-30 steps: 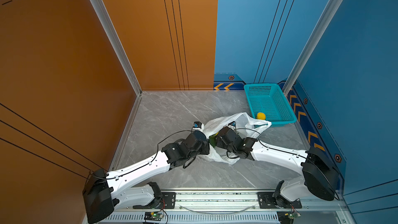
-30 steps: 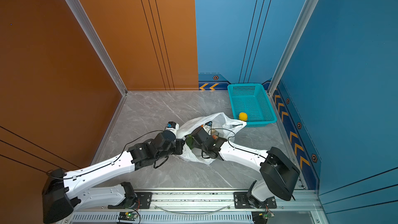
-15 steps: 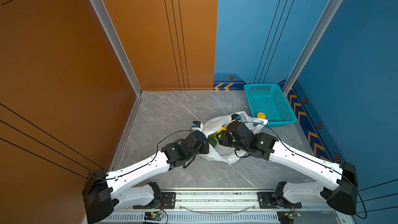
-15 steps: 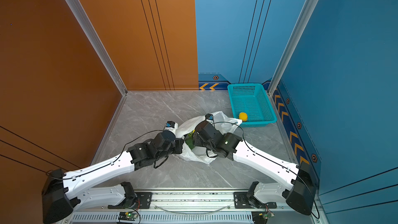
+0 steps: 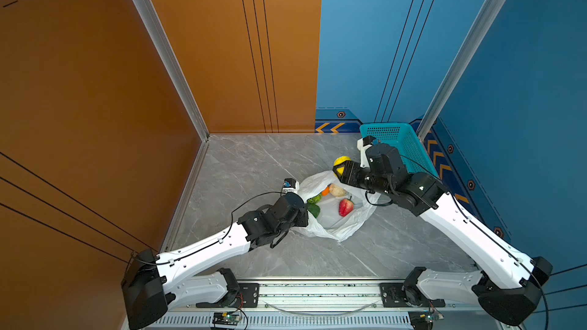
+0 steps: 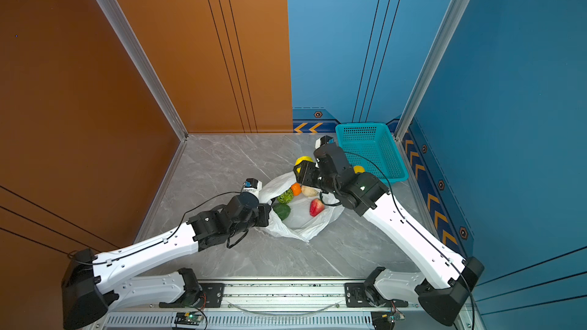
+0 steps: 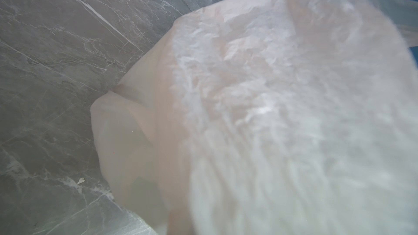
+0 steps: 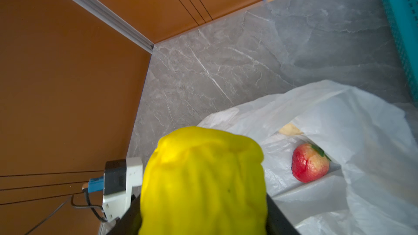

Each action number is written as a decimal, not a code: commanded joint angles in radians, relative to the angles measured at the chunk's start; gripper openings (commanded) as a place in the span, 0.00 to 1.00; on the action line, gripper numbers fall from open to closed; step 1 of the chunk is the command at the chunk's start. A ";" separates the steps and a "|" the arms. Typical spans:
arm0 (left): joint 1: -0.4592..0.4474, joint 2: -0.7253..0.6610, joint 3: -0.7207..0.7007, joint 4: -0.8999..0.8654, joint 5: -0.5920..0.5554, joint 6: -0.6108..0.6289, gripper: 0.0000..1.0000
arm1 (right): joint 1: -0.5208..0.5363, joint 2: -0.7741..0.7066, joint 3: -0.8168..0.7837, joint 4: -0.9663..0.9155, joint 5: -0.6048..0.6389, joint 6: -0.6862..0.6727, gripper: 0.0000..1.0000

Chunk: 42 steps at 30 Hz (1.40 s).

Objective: Untie the knot of the plastic bag and take out the fruit
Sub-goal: Place the fruit in the basket.

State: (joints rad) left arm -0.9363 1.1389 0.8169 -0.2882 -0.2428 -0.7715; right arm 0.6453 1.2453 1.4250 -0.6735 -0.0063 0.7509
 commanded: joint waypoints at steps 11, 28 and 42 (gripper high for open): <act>-0.011 -0.044 -0.005 -0.055 -0.030 0.012 0.00 | -0.515 0.183 0.041 0.054 -0.175 -0.200 0.47; -0.021 -0.054 -0.019 -0.040 -0.034 -0.003 0.00 | -0.785 0.650 0.139 0.146 -0.160 -0.296 0.48; -0.021 -0.056 -0.028 -0.030 -0.041 -0.007 0.00 | -0.811 0.736 0.146 0.097 -0.104 -0.317 0.73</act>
State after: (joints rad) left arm -0.9447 1.0962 0.8013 -0.3134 -0.2615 -0.7753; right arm -0.1665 1.9770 1.5616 -0.5503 -0.1444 0.4484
